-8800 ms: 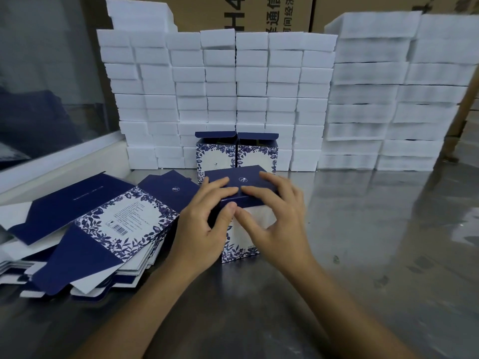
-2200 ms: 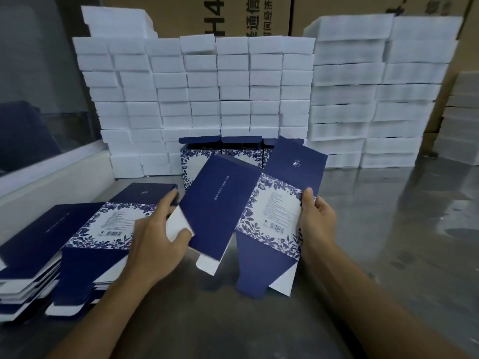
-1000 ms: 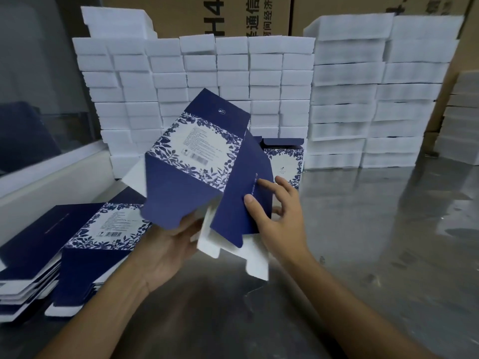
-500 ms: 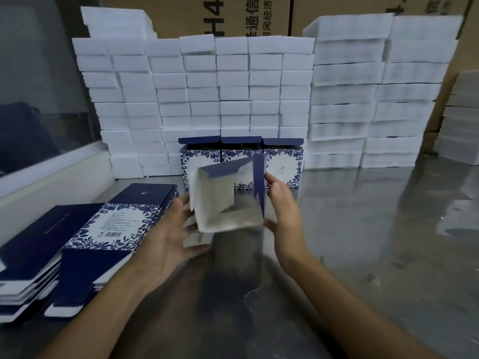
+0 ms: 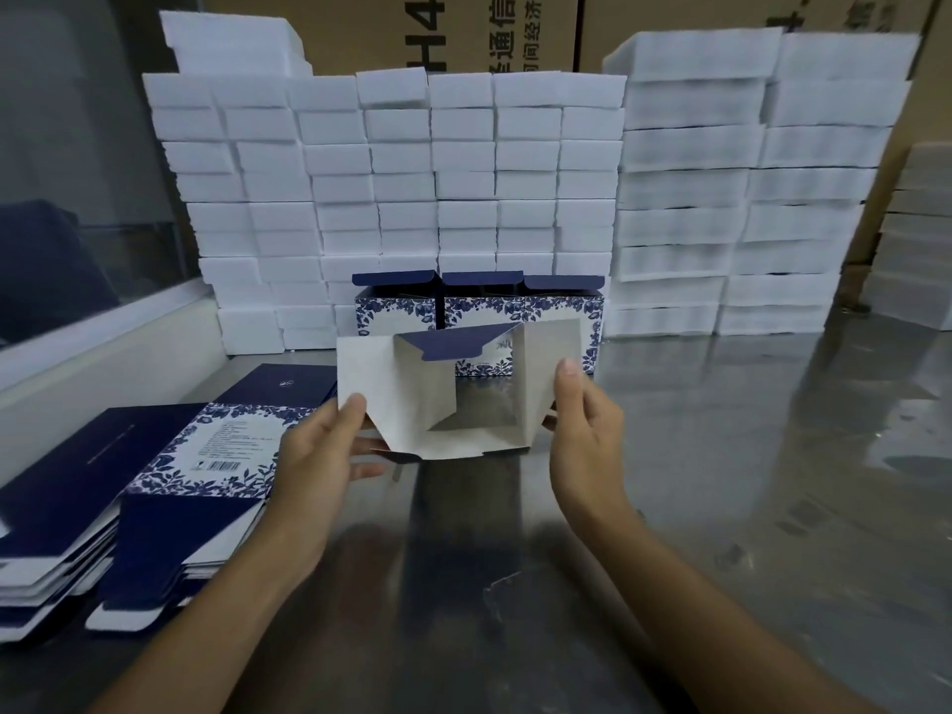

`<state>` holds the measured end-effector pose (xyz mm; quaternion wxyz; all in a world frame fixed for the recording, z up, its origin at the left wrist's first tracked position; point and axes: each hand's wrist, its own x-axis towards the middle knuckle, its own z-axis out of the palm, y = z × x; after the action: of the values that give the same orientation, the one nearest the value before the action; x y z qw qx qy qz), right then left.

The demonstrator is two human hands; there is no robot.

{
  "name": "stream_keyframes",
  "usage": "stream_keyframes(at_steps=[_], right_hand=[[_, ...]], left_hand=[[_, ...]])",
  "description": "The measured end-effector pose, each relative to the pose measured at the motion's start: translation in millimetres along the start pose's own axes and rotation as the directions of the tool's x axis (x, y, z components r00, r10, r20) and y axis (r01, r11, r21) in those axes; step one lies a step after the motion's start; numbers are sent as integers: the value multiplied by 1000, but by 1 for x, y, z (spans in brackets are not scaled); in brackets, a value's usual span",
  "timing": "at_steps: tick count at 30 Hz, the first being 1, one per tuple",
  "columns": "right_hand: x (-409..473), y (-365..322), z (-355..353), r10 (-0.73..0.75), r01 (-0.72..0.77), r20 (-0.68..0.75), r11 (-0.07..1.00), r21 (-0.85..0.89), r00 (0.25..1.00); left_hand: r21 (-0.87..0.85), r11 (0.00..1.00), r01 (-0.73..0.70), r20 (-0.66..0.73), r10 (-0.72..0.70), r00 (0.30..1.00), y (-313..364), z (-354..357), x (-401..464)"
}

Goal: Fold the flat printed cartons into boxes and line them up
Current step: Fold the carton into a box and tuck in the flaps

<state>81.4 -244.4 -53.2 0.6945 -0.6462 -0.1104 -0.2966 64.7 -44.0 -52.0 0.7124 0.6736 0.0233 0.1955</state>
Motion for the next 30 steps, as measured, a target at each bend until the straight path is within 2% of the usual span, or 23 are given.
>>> stream_keyframes(at_steps=[4,6,9,12,15,20,22,26,28,30], right_hand=[[5,-3,-3,-53,56,-129,998,24,990],[9,-2,-6,-110,108,-112,994,-18,988],[11,-2,-8,-213,206,-25,965,-164,977],[7,1,-9,-186,195,71,971,-137,980],[4,3,-10,-239,260,193,961,-95,952],[-3,-1,-9,-319,412,363,885,-218,876],[-4,-2,-7,-346,448,331,838,-312,878],[0,-2,-4,-439,449,120,804,-391,890],[1,-1,-4,-421,406,49,828,-387,906],[1,-2,-4,-394,369,8,855,-364,919]], left_hand=[[12,997,-70,-55,71,996,3,0,-1],[-7,997,-83,-75,82,994,4,1,-2],[-126,991,-48,-110,34,993,6,0,-1],[-210,978,-14,-123,-12,992,8,-2,1],[-263,965,18,-110,-48,993,9,-6,2],[-322,942,90,-58,-115,992,9,-8,4],[-319,943,93,-50,-115,992,9,-7,4],[-268,963,24,-26,-33,999,9,0,-1],[-176,984,-39,-6,39,999,7,4,-5],[-1,992,-123,31,123,992,3,8,-8]])
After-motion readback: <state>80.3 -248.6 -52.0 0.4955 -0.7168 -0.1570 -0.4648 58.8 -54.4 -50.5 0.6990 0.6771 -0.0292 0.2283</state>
